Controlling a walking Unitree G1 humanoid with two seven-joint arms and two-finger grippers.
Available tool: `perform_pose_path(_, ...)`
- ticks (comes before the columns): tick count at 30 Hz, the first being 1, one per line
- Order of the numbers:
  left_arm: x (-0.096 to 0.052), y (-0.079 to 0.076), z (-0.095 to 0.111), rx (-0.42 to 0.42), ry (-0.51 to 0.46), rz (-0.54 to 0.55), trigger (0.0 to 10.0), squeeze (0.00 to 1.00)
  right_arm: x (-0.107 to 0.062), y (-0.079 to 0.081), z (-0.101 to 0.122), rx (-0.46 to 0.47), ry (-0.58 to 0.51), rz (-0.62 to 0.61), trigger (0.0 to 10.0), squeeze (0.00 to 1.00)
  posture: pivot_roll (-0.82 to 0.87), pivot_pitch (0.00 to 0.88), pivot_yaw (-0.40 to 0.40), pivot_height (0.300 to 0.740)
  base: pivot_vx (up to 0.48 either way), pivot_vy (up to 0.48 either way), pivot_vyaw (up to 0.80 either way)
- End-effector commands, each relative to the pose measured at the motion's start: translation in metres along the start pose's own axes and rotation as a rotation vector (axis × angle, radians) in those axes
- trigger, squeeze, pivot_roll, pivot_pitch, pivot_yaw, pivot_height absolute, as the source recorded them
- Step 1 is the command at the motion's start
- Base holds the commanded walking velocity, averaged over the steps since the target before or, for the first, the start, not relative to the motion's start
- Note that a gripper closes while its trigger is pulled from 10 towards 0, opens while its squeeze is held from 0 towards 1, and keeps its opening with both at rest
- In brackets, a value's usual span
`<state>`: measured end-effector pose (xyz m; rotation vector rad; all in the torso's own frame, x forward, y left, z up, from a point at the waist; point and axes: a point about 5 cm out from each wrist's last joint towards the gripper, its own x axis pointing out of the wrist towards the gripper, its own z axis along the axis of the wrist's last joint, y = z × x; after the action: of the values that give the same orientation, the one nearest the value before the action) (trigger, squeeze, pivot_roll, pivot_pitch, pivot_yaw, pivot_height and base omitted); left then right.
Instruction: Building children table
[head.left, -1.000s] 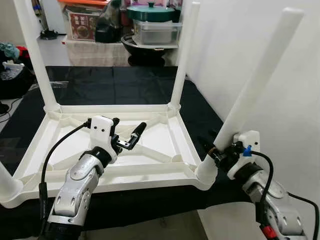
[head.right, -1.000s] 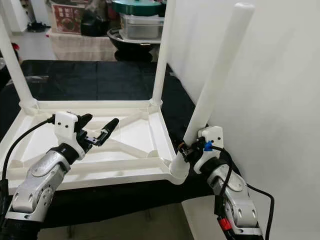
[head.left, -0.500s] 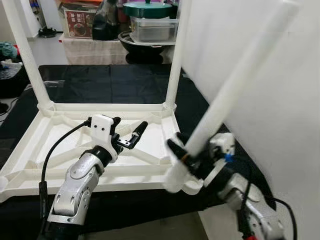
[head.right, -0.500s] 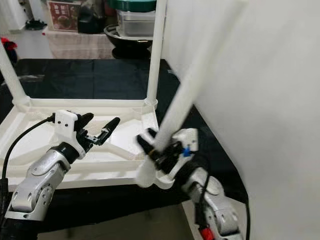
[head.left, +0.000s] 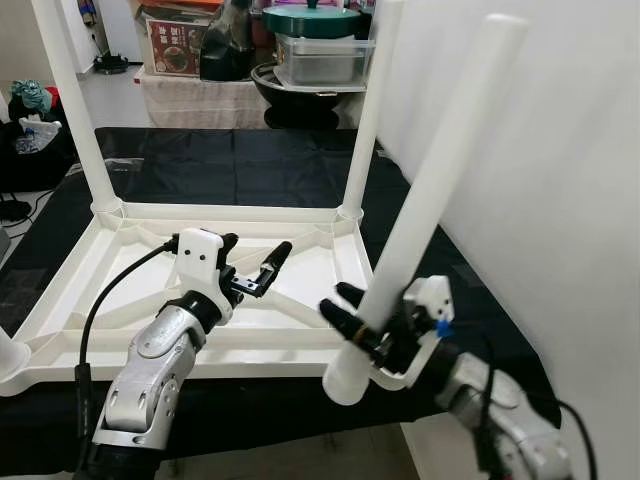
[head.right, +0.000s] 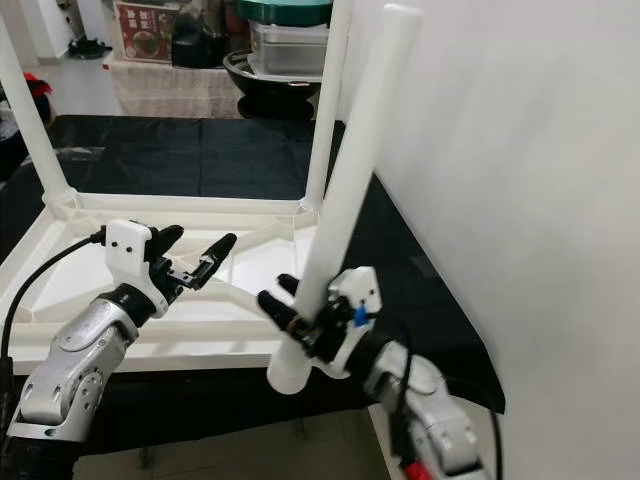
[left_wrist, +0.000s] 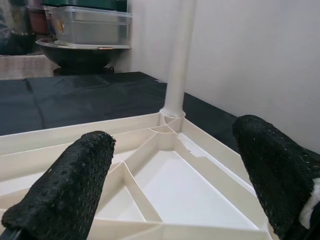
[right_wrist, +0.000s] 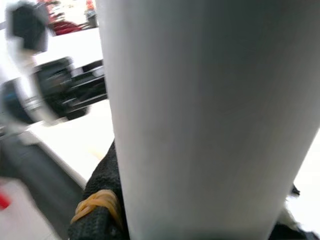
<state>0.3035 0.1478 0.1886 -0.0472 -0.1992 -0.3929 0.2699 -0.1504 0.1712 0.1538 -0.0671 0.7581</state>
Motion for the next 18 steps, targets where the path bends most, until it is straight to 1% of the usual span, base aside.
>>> perform_pose_path(1, -0.001, 0.0, -0.002, 0.002, 0.016, -0.002, 10.0, 0.0, -0.006, -0.014, 0.009, -0.01, -0.031, -0.068, 10.0, 0.0, 0.09, 0.0, -0.096, 0.74, 0.0, 0.0, 0.0)
perform_pose_path(2, -0.001, 0.0, -0.002, 0.002, 0.016, -0.002, 10.0, 0.0, -0.006, -0.014, 0.009, -0.01, -0.031, -0.068, 10.0, 0.0, 0.09, 0.0, -0.096, 0.74, 0.0, 0.0, 0.0)
perform_pose_path(4, -0.002, -0.001, -0.003, 0.0, 0.017, -0.004, 10.0, 0.0, -0.017, -0.03, 0.013, -0.004, -0.048, -0.155, 10.0, 0.0, 0.08, 0.0, -0.09, 0.74, 0.0, 0.0, 0.0)
perform_pose_path(5, -0.002, -0.001, -0.003, 0.0, 0.017, -0.004, 10.0, 0.0, -0.017, -0.03, 0.013, -0.004, -0.048, -0.155, 10.0, 0.0, 0.08, 0.0, -0.09, 0.74, 0.0, 0.0, 0.0)
perform_pose_path(7, -0.002, -0.001, -0.004, -0.001, 0.02, -0.006, 10.0, 0.0, -0.024, -0.037, 0.016, 0.0, -0.062, -0.205, 10.0, 0.0, 0.08, 0.0, -0.088, 0.74, 0.0, 0.0, 0.0)
perform_pose_path(9, -0.002, -0.001, -0.004, -0.001, 0.02, -0.006, 10.0, 0.0, -0.024, -0.037, 0.016, 0.0, -0.062, -0.205, 10.0, 0.0, 0.08, 0.0, -0.088, 0.74, 0.0, 0.0, 0.0)
perform_pose_path(13, 0.0, -0.002, -0.005, -0.002, 0.021, -0.013, 10.0, 0.0, -0.028, -0.04, 0.01, 0.026, -0.055, -0.243, 10.0, 0.0, 0.08, 0.0, -0.083, 0.74, 0.0, 0.0, 0.0)
perform_pose_path(15, 0.002, -0.003, -0.004, -0.004, 0.019, -0.018, 10.0, 0.0, -0.028, -0.043, 0.007, 0.074, -0.071, -0.287, 10.0, 0.0, 0.08, 0.0, -0.08, 0.74, 0.0, 0.0, 0.0)
perform_pose_path(17, 0.002, -0.003, -0.004, -0.004, 0.019, -0.018, 10.0, 0.0, -0.028, -0.043, 0.007, 0.074, -0.071, -0.287, 10.0, 0.0, 0.08, 0.0, -0.08, 0.74, 0.0, 0.0, 0.0)
perform_pose_path(18, 0.002, -0.003, -0.004, -0.003, 0.018, -0.02, 10.0, 0.0, -0.027, -0.045, 0.008, 0.102, -0.089, -0.309, 10.0, 0.0, 0.08, 0.0, -0.08, 0.74, 0.0, 0.0, 0.0)
